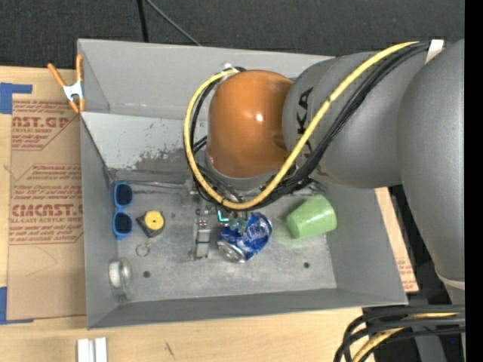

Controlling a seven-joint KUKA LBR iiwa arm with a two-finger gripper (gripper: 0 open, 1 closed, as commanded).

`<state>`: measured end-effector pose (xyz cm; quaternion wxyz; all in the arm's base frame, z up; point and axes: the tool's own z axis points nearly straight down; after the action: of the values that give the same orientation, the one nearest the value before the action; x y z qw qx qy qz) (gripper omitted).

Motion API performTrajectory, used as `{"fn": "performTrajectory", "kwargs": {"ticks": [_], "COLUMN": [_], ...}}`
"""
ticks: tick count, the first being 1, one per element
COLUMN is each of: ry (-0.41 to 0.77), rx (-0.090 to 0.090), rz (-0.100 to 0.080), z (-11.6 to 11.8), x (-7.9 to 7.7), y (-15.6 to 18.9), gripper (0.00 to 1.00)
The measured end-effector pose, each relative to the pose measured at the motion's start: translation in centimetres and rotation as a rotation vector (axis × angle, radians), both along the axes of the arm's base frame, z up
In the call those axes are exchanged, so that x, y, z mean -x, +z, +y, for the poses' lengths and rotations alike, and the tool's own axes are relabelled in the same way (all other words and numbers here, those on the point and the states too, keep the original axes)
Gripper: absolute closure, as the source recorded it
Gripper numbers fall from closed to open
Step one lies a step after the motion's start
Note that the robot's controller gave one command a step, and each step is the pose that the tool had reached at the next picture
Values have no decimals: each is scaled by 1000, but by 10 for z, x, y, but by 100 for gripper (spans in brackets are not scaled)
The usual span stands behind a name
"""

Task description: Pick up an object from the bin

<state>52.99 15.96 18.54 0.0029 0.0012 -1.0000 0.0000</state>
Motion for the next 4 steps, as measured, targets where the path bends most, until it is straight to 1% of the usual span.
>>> {"fn": "performTrajectory", "kwargs": {"ticks": [1,2,3,4], "ry": [-80,160,129,-19], "rx": [3,-2,1,-1], "rz": [-9,-7,-9,-2], "z": [-75,-42,-87,-112], "x": [-10,11,-34,-25], "y": [15,26,4,-82], "gripper": [0,0,0,0]}}
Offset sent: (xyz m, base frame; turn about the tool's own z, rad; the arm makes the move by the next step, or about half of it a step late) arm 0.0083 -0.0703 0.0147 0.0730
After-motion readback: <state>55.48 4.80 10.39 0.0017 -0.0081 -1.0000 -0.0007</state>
